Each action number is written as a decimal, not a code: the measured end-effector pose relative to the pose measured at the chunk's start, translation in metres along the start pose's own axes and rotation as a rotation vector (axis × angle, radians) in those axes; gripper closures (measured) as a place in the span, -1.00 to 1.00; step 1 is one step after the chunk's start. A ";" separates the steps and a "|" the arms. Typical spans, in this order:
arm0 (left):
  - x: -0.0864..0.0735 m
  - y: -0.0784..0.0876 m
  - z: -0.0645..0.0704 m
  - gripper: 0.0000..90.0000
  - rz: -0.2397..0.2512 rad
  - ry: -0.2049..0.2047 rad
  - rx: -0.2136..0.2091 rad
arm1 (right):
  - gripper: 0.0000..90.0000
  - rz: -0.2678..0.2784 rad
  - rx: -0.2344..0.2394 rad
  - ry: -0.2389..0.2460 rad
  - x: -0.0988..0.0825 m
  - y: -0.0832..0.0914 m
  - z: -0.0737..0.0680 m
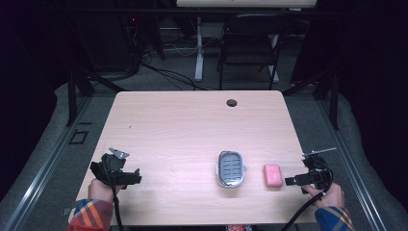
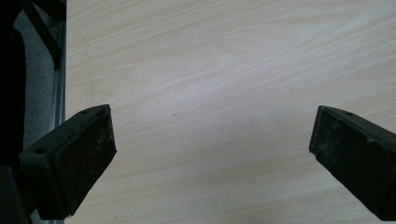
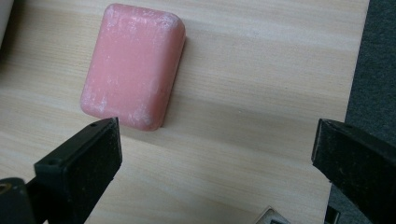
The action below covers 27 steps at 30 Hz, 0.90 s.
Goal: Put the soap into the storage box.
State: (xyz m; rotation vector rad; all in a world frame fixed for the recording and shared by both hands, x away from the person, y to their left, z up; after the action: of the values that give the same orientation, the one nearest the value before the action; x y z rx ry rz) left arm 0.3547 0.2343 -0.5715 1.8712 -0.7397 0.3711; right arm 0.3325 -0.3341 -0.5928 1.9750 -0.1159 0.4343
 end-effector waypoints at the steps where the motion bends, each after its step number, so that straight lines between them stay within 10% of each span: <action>1: 0.000 0.000 0.000 -1.00 -0.002 -0.003 -0.001 | -0.97 -0.003 0.003 0.002 0.000 0.000 0.000; 27: -0.001 0.000 0.000 -1.00 0.000 0.003 -0.010 | -1.00 -0.097 -0.059 0.015 0.015 -0.009 -0.021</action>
State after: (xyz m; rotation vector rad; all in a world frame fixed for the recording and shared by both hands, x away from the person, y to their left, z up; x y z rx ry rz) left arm 0.3540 0.2340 -0.5716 1.8610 -0.7382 0.3695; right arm 0.3436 -0.3100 -0.5876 1.9098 -0.0230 0.3788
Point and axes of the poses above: each handheld gripper's, and its own axes: y roughly backward along the jaws, x roughly out of its top, z roughly to its right, the point moved 8 cm from there along -y, roughly forward along the jaws, and after that the axes turned 14 degrees about x, right-handed, at the moved point
